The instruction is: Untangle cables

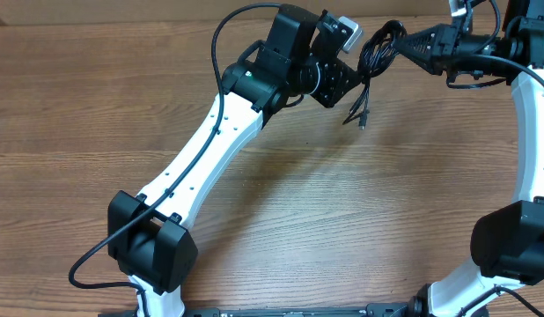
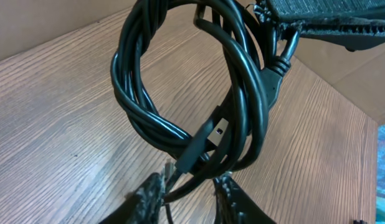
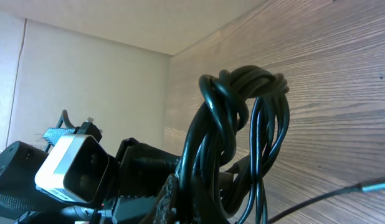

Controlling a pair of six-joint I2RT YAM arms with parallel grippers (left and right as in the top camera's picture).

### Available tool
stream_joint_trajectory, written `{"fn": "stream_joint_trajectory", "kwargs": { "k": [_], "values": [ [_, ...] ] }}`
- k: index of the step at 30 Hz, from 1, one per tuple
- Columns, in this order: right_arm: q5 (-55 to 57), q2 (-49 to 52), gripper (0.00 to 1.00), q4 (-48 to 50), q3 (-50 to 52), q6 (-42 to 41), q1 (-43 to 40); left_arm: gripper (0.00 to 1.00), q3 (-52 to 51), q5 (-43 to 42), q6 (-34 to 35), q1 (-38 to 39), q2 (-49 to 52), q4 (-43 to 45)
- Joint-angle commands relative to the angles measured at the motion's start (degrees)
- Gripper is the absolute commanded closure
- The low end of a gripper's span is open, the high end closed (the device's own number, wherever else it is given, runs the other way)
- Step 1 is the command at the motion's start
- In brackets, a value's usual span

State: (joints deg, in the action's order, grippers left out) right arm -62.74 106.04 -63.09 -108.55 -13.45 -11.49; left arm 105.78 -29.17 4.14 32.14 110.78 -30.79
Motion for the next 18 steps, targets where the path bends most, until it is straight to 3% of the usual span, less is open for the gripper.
{"fn": "stream_joint_trajectory", "kwargs": {
  "k": [1,5,6,11,18],
  "values": [
    [-1.9,-2.2,0.96,-0.1,-1.8,0.5,0.2,0.64,-0.3,-0.9,-0.3,-0.4,-1.4,0.2],
    [-2.1,-2.2,0.96,-0.4,-1.8,0.5,0.3,0.70,-0.3,-0.9,-0.3,-0.3,-1.4,0.2],
    [-2.4,-2.2,0.96,-0.5,-1.8,0.5,0.3,0.68,-0.3,-0.9,-0.3,-0.3,-1.4,0.2],
    [-3.0,-2.2,0.96,-0.5,-1.8,0.5,0.7,0.39,-0.3,-1.0,-0.3,-0.3,-1.4,0.9],
    [-3.0,-2.2,0.96,-0.4,-1.8,0.5,2.2,0.36,-0.3,-2.0,-0.3,-0.3,-1.4,1.0]
  ]
}}
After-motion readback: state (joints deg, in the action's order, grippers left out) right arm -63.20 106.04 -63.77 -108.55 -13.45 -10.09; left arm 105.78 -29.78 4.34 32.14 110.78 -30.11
